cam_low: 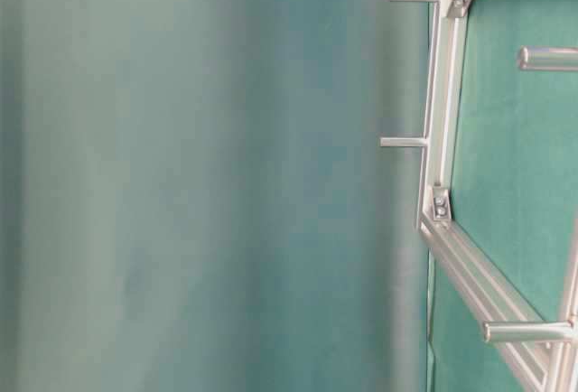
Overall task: Find the location of the shaft and insert the gear.
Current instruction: 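Lower the right gripper and close it on the blue gear hub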
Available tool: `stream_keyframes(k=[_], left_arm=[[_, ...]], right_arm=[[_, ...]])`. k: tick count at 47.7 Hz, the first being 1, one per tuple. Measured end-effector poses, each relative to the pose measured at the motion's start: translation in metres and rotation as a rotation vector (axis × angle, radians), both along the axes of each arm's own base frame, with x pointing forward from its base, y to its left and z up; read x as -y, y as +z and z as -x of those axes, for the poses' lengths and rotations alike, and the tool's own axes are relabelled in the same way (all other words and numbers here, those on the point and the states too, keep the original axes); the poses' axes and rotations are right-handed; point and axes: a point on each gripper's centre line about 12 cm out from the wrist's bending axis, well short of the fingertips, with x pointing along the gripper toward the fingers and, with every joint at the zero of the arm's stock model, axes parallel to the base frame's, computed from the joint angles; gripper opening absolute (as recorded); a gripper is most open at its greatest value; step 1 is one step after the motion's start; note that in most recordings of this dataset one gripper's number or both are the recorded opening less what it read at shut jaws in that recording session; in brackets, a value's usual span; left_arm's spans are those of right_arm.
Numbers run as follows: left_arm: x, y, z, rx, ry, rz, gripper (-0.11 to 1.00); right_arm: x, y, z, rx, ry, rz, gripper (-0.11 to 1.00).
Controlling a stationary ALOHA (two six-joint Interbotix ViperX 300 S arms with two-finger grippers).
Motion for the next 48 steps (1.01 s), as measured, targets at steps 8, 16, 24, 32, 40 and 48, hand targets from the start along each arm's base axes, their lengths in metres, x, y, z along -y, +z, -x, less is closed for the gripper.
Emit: stream_keyframes(k=[8,16,24,32,40,48], left_arm=[[0.0,0.0,0.0,0.0,0.002,0.0,0.01],[0.0,0.0,0.0,0.0,0.0,0.0,0.01],[0.0,0.0,0.0,0.0,0.0,0.0,0.01],[0.0,0.0,0.0,-0.002,0.0,0.0,0.01],[0.0,0.0,0.0,0.0,0.0,0.0,0.01],[0.0,0.0,0.0,0.0,0.0,0.0,0.01]], right_arm=[[-0.002,-0.006,-0.002,-0.016,0.003,-0.003,0.92],[-0.004,-0.012,-0.006,-0.014,0.007,-0.002,0.92],[-0.003,-0.018,-0.007,-0.029,0.005,0.0,0.92],[-0.003,-0.023,-0.008,-0.039,0.005,0.003,0.92],[-0.004,-0.026,-0.009,-0.043,0.005,0.003,0.92],[-0.003,-0.027,-0.009,-0.049,0.003,0.004,0.92]])
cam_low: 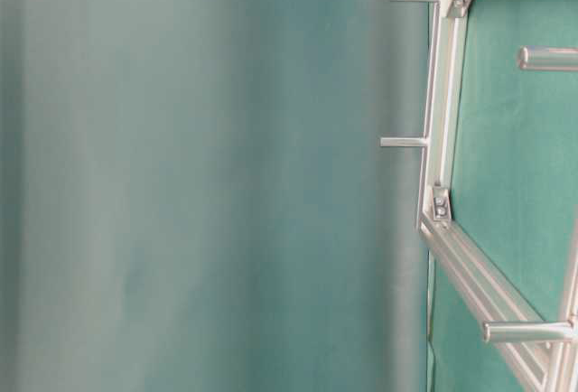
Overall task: Find the location of the shaft and insert the gear.
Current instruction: 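Lower the right gripper and close it on the blue gear hub, then lift the blue gear with the right gripper and carry it left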
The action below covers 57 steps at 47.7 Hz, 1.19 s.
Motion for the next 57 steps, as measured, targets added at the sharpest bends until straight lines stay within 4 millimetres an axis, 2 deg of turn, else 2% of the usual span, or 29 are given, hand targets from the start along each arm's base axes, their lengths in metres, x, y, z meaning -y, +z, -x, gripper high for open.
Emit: stream_keyframes(k=[16,19,24,57], left_arm=[[-0.0003,-0.0005,-0.0002,-0.003,0.002,0.0,0.01],[0.0,-0.0002,0.0,-0.002,0.0,0.0,0.01],[0.0,0.0,0.0,0.0,0.0,0.0,0.01],[0.0,-0.0002,0.0,-0.002,0.0,0.0,0.01]], right_arm=[[0.0,-0.001,0.0003,-0.006,0.0,0.0,0.9],[0.0001,-0.001,0.0003,-0.006,0.001,0.002,0.85],[-0.0006,-0.0004,0.0003,-0.003,0.005,0.001,0.69],[-0.001,0.0001,-0.0001,-0.011,-0.015,-0.007,0.68]])
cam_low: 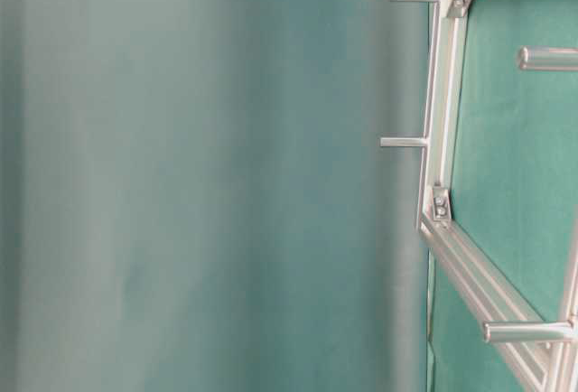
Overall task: Find the location of the shaft and insert the gear.
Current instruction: 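Lift the blue gear with the right gripper and carry it left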
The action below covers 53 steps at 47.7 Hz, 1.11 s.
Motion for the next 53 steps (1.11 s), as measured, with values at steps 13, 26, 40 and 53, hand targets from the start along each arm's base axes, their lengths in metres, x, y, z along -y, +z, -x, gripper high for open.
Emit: stream_keyframes(k=[13,26,40,53], left_arm=[[0.0,0.0,0.0,-0.003,0.0,0.0,0.01],[0.0,0.0,0.0,-0.002,0.0,0.0,0.01],[0.0,-0.001,0.0,-0.012,0.0,0.0,0.01],[0.0,-0.002,0.0,-0.02,0.0,0.003,0.01]], right_arm=[[0.0,0.008,0.0,-0.046,-0.024,-0.01,0.68],[-0.001,0.044,-0.008,0.0,-0.011,-0.014,0.68],[-0.002,0.076,-0.014,0.061,-0.024,-0.024,0.68],[0.002,0.086,-0.017,0.051,-0.065,-0.001,0.68]])
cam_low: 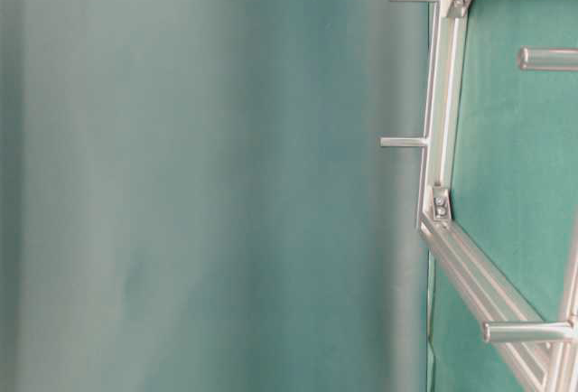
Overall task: Find the location of the shaft and insert the gear.
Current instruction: 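Lift the blue gear with the right gripper and carry it left, then position the gear's center hole over the frame's corner shaft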
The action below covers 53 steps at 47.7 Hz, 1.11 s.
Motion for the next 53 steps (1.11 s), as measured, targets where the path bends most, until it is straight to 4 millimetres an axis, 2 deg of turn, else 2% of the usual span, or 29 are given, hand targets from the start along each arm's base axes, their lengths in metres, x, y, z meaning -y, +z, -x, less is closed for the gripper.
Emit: stream_keyframes(k=[15,53], left_arm=[[0.0,0.0,0.0,-0.002,0.001,0.006,0.01],[0.0,0.0,0.0,-0.003,0.001,0.012,0.01]], right_arm=[[-0.001,0.006,-0.019,0.027,-0.02,-0.003,0.68],[-0.002,0.012,-0.103,0.006,0.009,0.067,0.68]])
